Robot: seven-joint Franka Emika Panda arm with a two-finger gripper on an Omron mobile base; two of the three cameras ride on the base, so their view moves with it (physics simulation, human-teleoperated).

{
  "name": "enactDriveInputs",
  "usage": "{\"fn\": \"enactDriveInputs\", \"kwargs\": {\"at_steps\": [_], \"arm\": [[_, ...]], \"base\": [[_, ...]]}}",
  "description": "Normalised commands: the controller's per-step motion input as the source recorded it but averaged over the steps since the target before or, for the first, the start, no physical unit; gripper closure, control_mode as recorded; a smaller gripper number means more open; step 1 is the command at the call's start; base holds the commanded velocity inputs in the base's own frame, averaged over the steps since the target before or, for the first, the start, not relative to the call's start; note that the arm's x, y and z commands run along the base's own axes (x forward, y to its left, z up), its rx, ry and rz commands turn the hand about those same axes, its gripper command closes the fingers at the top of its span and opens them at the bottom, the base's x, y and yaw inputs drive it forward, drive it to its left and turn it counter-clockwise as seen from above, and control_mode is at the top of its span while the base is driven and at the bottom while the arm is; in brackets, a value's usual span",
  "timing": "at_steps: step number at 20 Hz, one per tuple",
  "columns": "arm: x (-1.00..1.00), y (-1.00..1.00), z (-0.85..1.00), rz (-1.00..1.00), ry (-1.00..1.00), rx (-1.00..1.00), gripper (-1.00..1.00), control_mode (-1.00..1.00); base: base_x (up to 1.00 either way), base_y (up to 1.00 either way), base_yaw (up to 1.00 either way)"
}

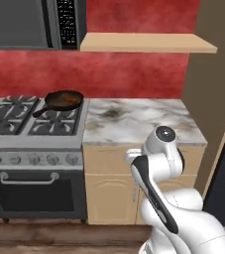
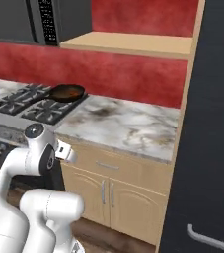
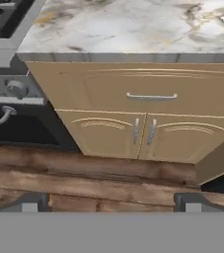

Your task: Take the chicken drumsticks from the pan and place one on each plate on the dining counter.

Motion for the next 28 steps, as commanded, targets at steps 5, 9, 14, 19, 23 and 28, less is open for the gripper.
{"fn": "enactDriveInputs", "kwargs": {"at_steps": [5,9,14,19,23,28], "arm": [[0.00,0.00,0.00,0.00,0.00,0.00,-1.00,1.00],[0.00,0.00,0.00,0.00,0.00,0.00,-1.00,1.00],[0.00,0.00,0.00,0.00,0.00,0.00,-1.00,1.00],[0.00,0.00,0.00,0.00,0.00,0.00,-1.00,1.00],[0.00,0.00,0.00,0.00,0.00,0.00,-1.00,1.00],[0.00,0.00,0.00,0.00,0.00,0.00,-1.00,1.00]], "base": [[0.57,0.59,-0.68],[0.52,0.70,0.02],[0.55,0.57,0.30],[0.74,0.37,0.19],[0.83,0.27,0.00],[0.52,0.43,0.00]]}}
